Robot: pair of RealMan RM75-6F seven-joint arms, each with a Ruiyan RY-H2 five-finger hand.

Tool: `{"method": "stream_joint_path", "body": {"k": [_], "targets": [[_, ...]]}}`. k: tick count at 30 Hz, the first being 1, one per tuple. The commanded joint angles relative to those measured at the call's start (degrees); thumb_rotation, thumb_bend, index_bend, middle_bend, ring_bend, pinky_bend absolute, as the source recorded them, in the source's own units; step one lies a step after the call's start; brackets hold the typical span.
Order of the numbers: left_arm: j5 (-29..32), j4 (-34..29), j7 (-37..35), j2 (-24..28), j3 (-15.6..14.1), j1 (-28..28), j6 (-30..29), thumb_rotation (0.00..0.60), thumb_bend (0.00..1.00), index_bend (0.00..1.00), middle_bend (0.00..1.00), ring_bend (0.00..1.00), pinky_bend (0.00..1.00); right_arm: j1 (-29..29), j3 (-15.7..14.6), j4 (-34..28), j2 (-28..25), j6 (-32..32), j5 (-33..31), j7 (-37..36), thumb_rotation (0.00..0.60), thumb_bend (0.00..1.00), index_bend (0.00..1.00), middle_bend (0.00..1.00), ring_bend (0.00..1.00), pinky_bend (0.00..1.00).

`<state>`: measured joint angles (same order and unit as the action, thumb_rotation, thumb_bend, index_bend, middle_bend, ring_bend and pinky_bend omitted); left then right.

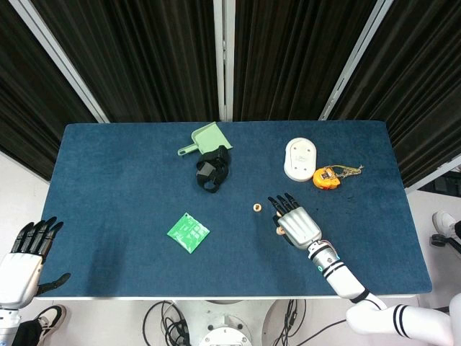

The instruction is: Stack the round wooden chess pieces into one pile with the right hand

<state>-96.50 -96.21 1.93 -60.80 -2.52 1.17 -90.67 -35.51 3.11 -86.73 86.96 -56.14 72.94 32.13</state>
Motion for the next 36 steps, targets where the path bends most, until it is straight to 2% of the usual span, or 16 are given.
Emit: {"method": "stream_joint_path", "body": {"k": [1, 17, 29, 36], "targets": [[0.0, 0.0, 0.0, 0.0, 0.0, 0.1, 0.1, 0.600, 0.06, 0.00, 0.00, 0.00, 0.00, 0.0, -0.1, 0.1, 0.1, 0.0, 0.0, -0.1, 0.600, 0.27, 0.51, 0.00, 0.00, 0.00], [0.1, -0.1, -0.2, 0.1, 0.0, 0.1, 0.2, 0.600, 0.06, 0.00, 0.00, 0.00, 0.00, -0.3, -0.3, 0.5, 0.4, 0.1, -0.6, 0.2, 0.600, 0.27, 0.46, 0.00, 0.00, 0.00], [-0.1, -0.1, -0.3, 0.2, -0.1, 0.1, 0.1, 0.600, 0.06, 0.00, 0.00, 0.00, 0.00, -0.3, -0.4, 0.2, 0.1, -0.2, -0.5, -0.3, 0.600, 0.27, 0.38, 0.00, 0.00, 0.00], [-0.4, -0.2, -1.2, 0.4, -0.3, 0.1, 0.0, 0.600, 0.06, 0.00, 0.00, 0.00, 0.00, -0.1, 1.2, -2.7, -2.1, -2.2, 0.8, -3.7, 0.600, 0.26, 0.37, 0.00, 0.00, 0.00]]}}
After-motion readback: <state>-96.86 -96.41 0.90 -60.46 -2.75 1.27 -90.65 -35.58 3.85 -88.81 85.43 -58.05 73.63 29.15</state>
